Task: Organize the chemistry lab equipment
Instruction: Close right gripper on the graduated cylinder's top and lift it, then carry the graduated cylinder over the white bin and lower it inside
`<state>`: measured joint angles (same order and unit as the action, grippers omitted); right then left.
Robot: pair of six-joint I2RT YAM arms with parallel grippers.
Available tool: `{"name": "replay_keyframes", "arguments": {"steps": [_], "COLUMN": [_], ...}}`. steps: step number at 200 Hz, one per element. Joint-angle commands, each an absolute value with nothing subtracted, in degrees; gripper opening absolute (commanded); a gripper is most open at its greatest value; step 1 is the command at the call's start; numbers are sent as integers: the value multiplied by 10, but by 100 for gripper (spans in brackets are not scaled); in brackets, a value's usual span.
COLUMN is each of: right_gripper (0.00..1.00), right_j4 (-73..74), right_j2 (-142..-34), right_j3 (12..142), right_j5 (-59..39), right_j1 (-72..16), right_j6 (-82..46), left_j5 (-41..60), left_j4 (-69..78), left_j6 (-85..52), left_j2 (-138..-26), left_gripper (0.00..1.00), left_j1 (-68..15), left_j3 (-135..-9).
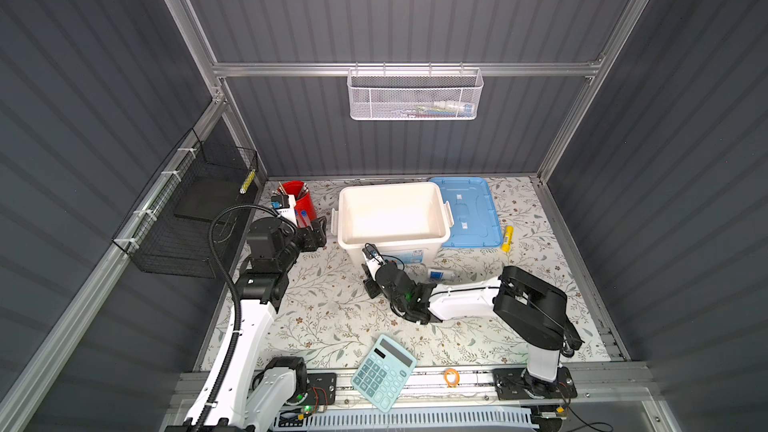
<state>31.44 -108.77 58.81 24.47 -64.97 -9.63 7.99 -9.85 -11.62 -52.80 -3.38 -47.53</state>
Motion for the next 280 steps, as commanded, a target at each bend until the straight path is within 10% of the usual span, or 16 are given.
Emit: {"name": "replay_keyframes", "arguments": {"steps": [1, 167, 280], "right_gripper": [18, 17, 17], "right_j4": [273, -102, -56], "right_j2": [-1054, -763, -924], "right_j3": [589, 725, 828], "right_j5": [227, 57, 52], "right_j1": [-648, -594, -398], "right_j6": [-105, -47, 33], "left_j5": [76, 67, 75], "left_j4": [-107, -120, -116], "left_j6": [-102, -80, -79], "left_j2": [-527, -505, -521], "left_gripper": [86, 86, 86], "left_j1": [-34, -34, -35], "left_j3": [-495, -519, -555]}}
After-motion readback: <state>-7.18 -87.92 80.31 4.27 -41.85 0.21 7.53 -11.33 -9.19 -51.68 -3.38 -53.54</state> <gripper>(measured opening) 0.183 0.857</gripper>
